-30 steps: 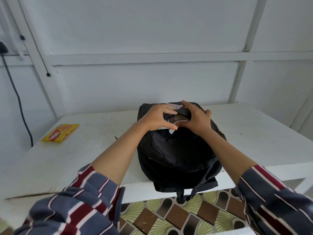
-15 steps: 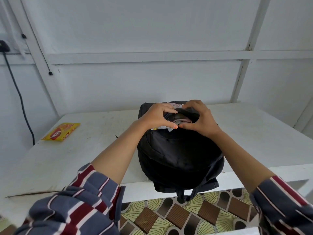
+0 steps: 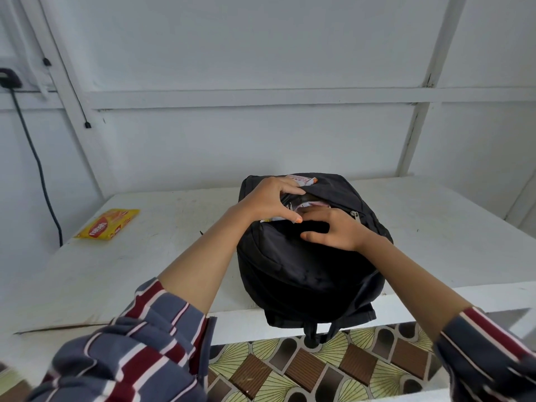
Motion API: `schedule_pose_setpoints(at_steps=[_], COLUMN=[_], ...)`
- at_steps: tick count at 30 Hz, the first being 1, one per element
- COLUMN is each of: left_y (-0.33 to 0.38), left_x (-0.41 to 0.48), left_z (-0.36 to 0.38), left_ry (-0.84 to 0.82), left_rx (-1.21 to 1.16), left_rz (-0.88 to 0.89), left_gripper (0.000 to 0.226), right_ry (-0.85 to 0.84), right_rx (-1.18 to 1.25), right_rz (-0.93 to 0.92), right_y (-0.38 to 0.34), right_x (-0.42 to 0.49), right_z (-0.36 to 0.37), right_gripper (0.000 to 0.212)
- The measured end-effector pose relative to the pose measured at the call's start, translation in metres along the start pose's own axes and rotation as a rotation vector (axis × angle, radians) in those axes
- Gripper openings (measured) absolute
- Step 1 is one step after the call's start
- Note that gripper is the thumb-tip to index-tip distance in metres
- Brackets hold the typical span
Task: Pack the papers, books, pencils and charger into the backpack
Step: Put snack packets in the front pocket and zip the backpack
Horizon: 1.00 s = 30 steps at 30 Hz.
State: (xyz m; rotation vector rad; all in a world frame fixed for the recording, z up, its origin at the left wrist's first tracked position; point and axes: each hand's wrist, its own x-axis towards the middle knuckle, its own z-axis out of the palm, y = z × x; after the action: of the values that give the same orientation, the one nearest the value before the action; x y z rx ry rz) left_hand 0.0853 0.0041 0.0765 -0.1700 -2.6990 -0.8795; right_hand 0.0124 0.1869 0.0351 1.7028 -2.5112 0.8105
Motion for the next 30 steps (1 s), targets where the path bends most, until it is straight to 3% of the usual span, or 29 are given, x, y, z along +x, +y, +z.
schedule_pose_setpoints(at_steps=[9,18,30], left_y=[-0.003,-0.004,-0.004], left_x=[0.002,0.003,0.002], left_z=[-0.002,0.0,-0.009], left_ry=[-0.007,0.013,-0.072], left_rx=[0.005,-0.11,-0.047], left_rz=[-0.001,-0.05,-0.046], left_gripper=[0.063,0.04,0.052], right_ry=[-0.038,-0.052,0.038], right_rx=[0.003,0.098,0.149], right_rz=[0.044,0.149,0.064], right_y=[0.004,0.003,-0.004], right_x=[0.014,0.024,0.011], right_z=[-0.003,-0.005,-0.006], right_gripper=[0.037,0.043,0.051])
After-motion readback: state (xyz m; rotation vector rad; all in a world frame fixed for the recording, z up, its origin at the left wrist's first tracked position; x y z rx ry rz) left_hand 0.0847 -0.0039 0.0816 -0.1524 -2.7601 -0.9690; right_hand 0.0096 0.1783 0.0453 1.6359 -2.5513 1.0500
